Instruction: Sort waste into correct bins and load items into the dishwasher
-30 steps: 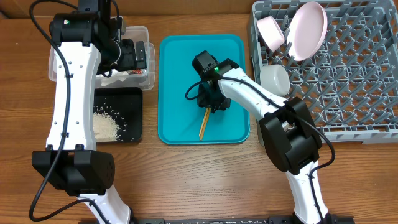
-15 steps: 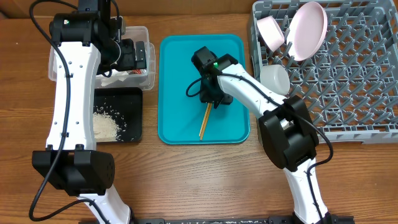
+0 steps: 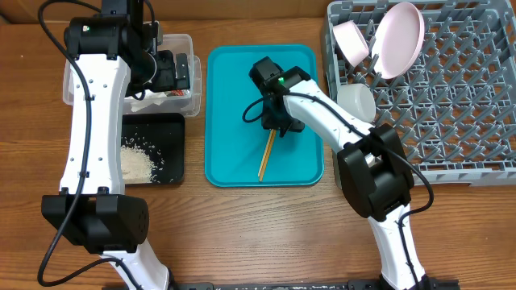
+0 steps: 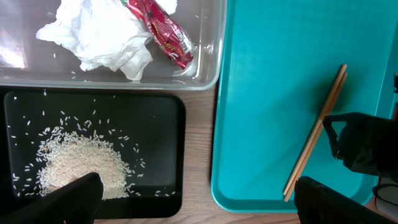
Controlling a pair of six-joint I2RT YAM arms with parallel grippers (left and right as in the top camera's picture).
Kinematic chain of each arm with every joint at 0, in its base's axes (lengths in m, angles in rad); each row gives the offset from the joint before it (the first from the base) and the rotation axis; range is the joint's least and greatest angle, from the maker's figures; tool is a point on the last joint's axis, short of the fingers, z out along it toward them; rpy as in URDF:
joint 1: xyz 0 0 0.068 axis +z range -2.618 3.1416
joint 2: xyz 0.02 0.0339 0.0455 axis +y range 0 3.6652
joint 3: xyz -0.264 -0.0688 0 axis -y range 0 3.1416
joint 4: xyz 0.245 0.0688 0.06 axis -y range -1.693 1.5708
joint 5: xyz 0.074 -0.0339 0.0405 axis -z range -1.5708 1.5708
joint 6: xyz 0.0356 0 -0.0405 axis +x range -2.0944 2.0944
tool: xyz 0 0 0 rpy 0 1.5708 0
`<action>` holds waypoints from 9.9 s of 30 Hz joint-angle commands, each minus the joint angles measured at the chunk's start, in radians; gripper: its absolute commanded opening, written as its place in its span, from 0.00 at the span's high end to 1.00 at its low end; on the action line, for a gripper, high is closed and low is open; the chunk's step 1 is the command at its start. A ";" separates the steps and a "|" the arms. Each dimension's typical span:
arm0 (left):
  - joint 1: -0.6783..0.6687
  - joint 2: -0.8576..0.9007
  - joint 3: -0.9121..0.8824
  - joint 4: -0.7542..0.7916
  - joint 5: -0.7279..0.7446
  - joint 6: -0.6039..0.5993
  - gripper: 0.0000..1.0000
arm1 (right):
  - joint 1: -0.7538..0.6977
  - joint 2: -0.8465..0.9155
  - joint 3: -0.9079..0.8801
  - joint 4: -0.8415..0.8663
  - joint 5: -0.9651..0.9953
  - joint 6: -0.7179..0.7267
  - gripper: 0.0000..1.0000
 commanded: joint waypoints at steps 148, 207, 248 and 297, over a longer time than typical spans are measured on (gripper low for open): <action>-0.002 -0.006 0.009 0.003 -0.007 0.019 0.00 | -0.019 -0.146 -0.143 0.116 -0.133 0.100 0.57; -0.002 -0.006 0.009 0.003 -0.007 0.019 0.00 | -0.297 -0.175 0.644 -0.583 0.225 -0.693 0.96; -0.002 -0.006 0.009 0.003 -0.007 0.019 0.00 | -0.609 -0.374 0.297 -0.443 -0.378 -0.881 0.00; -0.002 -0.006 0.009 0.003 -0.007 0.019 0.00 | -0.495 -1.364 -0.578 0.414 -0.319 -0.622 0.00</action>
